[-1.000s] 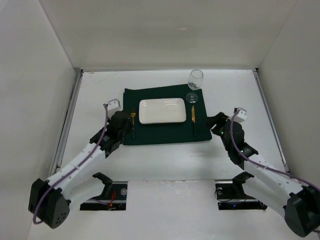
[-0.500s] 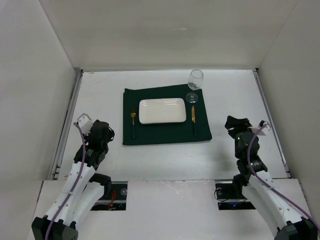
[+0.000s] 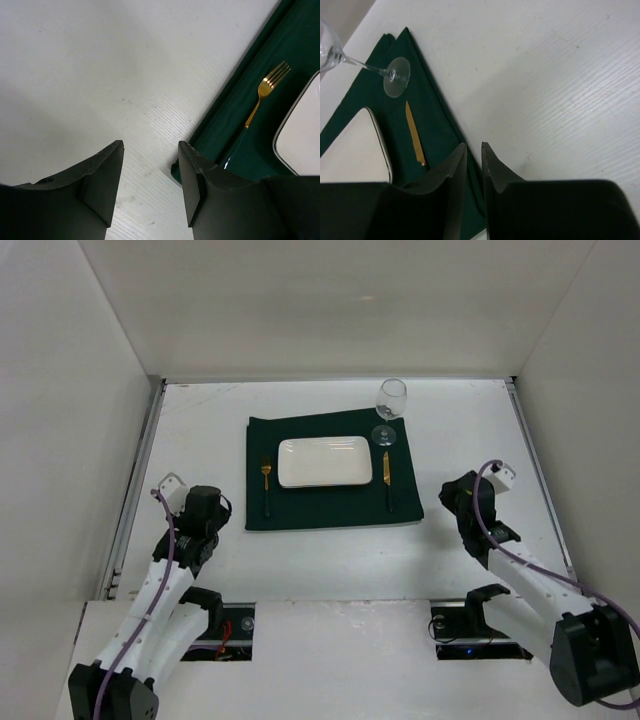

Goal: Set the dinner table for one person

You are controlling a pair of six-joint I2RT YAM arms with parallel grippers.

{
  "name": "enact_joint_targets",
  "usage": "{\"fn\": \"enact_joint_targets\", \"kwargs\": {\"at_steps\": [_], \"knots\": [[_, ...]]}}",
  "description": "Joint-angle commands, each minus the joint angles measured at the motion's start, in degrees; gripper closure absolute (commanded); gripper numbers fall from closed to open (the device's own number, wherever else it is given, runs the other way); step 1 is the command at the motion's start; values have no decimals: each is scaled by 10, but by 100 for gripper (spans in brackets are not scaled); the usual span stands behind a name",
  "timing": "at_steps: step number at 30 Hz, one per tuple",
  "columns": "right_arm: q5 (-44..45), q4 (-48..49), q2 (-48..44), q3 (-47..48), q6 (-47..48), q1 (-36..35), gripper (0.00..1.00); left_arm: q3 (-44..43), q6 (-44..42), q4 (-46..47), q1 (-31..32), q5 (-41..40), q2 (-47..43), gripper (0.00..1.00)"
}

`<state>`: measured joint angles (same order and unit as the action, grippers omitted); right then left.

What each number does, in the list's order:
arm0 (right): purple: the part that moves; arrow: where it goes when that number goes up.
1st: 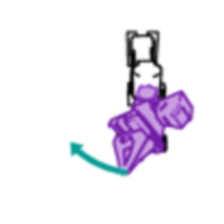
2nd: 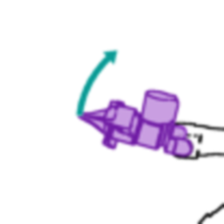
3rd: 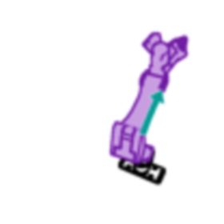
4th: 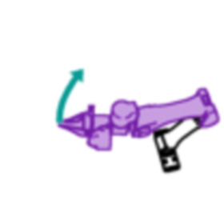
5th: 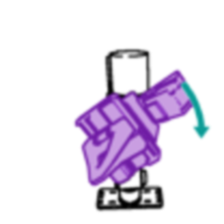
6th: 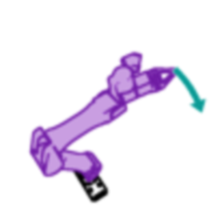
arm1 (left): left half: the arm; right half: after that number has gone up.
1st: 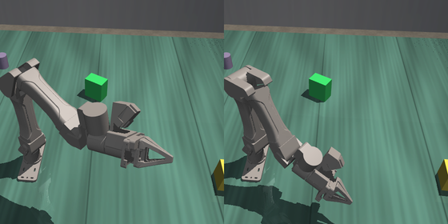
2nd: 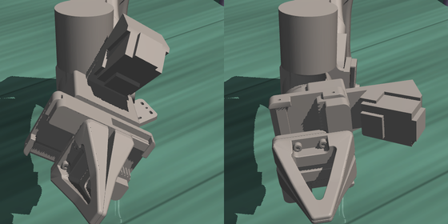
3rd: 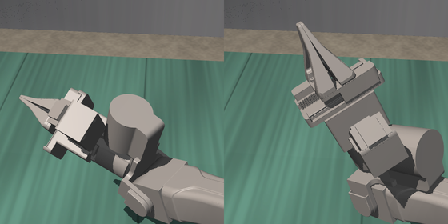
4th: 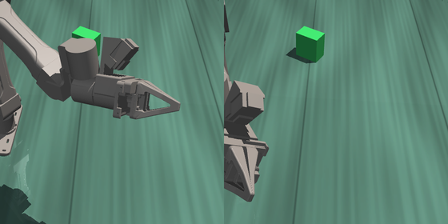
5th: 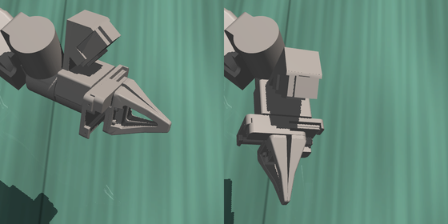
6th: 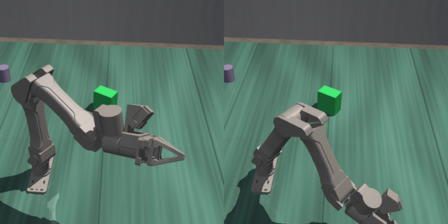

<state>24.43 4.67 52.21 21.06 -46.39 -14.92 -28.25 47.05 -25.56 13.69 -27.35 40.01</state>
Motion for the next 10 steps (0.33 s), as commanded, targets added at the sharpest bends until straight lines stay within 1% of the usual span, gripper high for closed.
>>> {"fn": "enact_joint_targets", "kwargs": {"at_steps": [1,3,5,7,10], "knots": [[-24,-13,18,40,10,-19,74,-1,0,14,-8,6,2,55],[-23,-5,26,41,13,-30,75,2,4,20,-5,9,5,55],[-17,-4,47,52,15,-35,81,4,3,31,1,9,10,55],[-15,-28,64,70,17,-40,88,3,-2,45,1,10,23,56],[-2,-27,69,72,20,-50,88,-9,-6,44,10,12,37,55]]}}
